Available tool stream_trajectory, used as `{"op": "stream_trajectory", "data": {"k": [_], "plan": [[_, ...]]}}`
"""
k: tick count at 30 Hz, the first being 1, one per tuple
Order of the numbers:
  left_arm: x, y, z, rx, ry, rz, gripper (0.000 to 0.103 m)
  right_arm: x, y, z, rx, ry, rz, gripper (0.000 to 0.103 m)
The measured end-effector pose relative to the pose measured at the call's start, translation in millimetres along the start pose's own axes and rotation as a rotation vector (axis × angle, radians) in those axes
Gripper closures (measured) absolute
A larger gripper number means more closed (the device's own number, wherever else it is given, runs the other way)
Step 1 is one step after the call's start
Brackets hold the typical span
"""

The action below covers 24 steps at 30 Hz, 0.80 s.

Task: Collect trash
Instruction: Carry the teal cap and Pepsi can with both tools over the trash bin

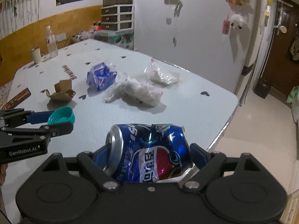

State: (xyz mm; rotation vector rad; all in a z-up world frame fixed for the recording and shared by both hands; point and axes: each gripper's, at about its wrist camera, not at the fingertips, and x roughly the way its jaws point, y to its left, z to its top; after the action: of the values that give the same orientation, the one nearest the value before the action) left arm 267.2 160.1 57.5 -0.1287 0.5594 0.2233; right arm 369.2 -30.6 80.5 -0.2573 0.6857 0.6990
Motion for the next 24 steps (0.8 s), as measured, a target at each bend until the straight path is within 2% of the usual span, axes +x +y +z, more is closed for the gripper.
{"op": "stream_trajectory", "data": {"k": [9,24], "plan": [[-15,-49,5,0.032,-0.013,-0.055,0.053,-45,-35,-24,0.079,-0.064,-0.047,0.015],[-12,-189,-2,0.144,-0.001,-0.243,0.053,-121,-138,-100,0.221,-0.109,-0.237,0.015]]}}
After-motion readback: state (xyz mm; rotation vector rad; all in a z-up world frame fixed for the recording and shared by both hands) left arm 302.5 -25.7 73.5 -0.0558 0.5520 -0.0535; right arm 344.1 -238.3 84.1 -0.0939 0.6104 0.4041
